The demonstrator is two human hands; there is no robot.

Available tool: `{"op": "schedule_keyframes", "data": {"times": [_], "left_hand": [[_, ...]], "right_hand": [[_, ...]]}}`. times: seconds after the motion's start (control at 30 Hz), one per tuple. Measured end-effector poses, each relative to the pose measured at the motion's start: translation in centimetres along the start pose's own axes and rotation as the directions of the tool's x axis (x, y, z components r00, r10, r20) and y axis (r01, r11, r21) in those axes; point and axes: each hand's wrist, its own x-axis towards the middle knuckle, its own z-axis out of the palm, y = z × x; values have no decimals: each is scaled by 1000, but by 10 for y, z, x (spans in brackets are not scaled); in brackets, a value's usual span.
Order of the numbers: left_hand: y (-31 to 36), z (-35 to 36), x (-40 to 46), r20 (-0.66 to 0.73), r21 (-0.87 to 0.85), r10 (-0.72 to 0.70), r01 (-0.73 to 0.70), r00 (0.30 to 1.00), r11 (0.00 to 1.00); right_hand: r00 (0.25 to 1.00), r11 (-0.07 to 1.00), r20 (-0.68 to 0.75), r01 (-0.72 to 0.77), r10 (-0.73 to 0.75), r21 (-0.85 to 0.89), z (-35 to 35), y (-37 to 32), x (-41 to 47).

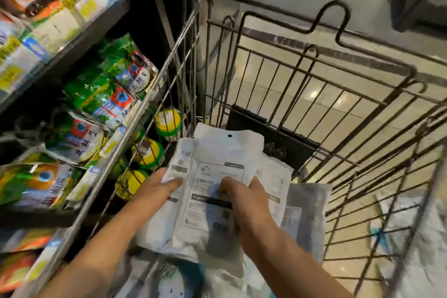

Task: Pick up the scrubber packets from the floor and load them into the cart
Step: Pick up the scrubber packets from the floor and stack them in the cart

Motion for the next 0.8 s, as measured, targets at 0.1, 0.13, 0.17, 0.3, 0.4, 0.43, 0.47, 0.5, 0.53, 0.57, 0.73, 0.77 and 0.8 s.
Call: {"op": "schedule_keyframes", "data": {"times": [0.1, 0.13, 0.17, 0.3, 0.4, 0.43, 0.47, 0.5, 0.53, 0.57, 0.73, 0.77, 0.8], "left_hand": [[-13, -2, 8, -23, 27, -11, 12, 1000, 1000], [-17, -3, 12, -27, 28, -15, 16, 1000, 999], [-13, -2, 10, -32, 30, -10, 11, 999, 1000], [5, 1, -1, -24, 19, -25, 26, 999, 999], [6, -7, -13, 30, -11, -74, 74, 997, 997], [6, -12, -19, 39, -27, -81, 82, 996, 996], [6, -16, -27, 48, -41, -81, 83, 996, 996], [7, -18, -36, 49, -49, -71, 73, 996, 996], [8, -21, -46, 42, -42, -56, 58, 998, 997], [9, -25, -56, 31, -43, -38, 39, 999, 998], [7, -49, -124, 12, -104, 4, -3, 1000, 995], [7, -52, -142, 19, -112, 12, -9, 1000, 994], [9, -55, -160, 22, -116, 19, -16, 1000, 993]], "right_hand": [[999, 998, -41, 18, -20, -53, 4, -1, 10], [998, 997, -56, 18, -22, -72, 6, -1, 14], [998, 996, -63, 17, -22, -86, 7, -2, 17], [995, 991, -95, 0, -12, -133, 3, -2, 23], [988, 987, -155, -13, -13, -161, -9, -3, 20], [986, 986, -166, -12, -15, -165, -14, -4, 16], [986, 986, -167, -8, -20, -169, -19, -5, 12], [986, 984, -164, -4, -26, -178, -23, -6, 6], [986, 982, -162, 3, -34, -189, -27, -6, 0], [986, 979, -159, 17, -50, -201, -30, -8, -8], [992, 964, -67, 90, -110, -250, -43, -9, -70], [992, 961, -49, 96, -112, -258, -47, -6, -87], [993, 959, -33, 96, -109, -265, -53, -3, -106]]}}
